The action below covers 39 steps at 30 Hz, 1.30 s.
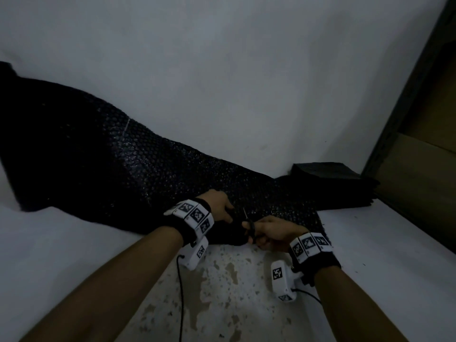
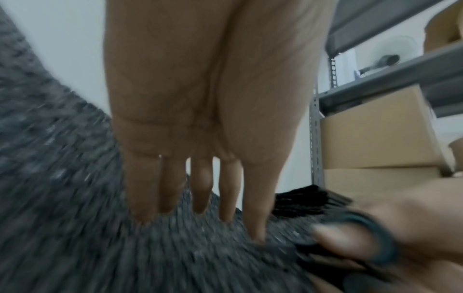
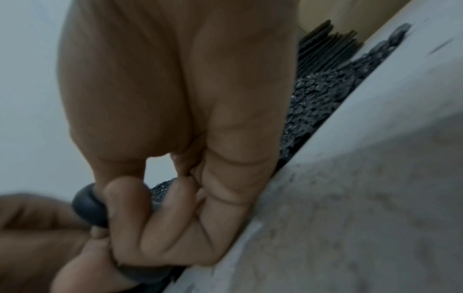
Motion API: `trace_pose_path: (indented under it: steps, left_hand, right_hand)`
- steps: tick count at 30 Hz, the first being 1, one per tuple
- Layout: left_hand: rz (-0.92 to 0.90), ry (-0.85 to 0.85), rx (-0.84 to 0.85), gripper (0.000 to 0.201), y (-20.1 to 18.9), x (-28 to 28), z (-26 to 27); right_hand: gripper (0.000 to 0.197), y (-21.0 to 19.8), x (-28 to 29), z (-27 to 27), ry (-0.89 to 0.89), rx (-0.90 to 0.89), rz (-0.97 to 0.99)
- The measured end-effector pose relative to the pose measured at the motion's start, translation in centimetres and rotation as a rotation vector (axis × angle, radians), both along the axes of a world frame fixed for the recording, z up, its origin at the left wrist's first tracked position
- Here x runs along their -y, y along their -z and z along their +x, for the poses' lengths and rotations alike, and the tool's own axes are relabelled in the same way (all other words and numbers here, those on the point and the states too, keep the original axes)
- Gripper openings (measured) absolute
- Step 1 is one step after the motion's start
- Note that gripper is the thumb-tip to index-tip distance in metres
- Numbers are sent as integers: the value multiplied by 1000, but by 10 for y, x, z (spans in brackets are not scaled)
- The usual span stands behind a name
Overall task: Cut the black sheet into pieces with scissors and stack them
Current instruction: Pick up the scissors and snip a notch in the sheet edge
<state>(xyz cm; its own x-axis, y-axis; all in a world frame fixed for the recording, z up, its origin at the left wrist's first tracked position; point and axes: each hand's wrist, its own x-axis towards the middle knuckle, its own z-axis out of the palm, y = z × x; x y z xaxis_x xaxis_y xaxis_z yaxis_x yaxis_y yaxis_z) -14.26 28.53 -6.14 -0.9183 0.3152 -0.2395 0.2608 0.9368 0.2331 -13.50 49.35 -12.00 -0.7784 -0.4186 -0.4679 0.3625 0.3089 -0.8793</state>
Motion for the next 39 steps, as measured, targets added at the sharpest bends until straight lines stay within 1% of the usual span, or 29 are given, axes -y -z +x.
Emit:
trace_pose_path:
  steps: [2, 4, 9, 13, 17, 20, 22, 25, 29, 34, 37, 39]
  left_hand:
    - [42, -30, -27, 57, -8, -3, -11]
    - [46, -23, -3, 64, -9, -7, -22]
    - [-85, 19, 100, 87, 16, -7, -38]
    - [-103, 22, 105, 92, 24, -1, -45]
    - [-101, 48, 102, 90, 29, -1, -48]
    - [-101, 59, 97, 81, 33, 0, -49]
    - [-98, 62, 85, 78, 35, 1, -51]
    - [-100, 65, 67, 79, 36, 1, -52]
    - [-112, 79, 56, 73, 38, 1, -52]
    - [-114, 86, 51, 79, 36, 0, -51]
    - [-117, 82, 62, 80, 33, -1, -48]
    - [-113, 76, 71, 78, 32, -1, -46]
  right_hand:
    - [40, -1, -1, 1, -3, 19, -30]
    - [40, 0, -2, -1, -13, 26, -24]
    - [42, 0, -3, -5, -41, 60, -13]
    - [47, -3, -3, -11, -78, 70, 14]
    - [44, -11, 3, -18, -67, 88, 35]
    - [45, -14, 5, -27, -73, 90, 61]
    - [45, -15, 7, -32, -69, 92, 72]
    - [46, -15, 11, -37, -73, 63, 104]
    - [45, -12, 14, -38, -52, 31, 113]
    - [40, -4, 10, -39, -56, -38, 107]
    - [38, -4, 9, -36, -21, -50, 83]
    - [41, -9, 10, -32, -15, -62, 106]
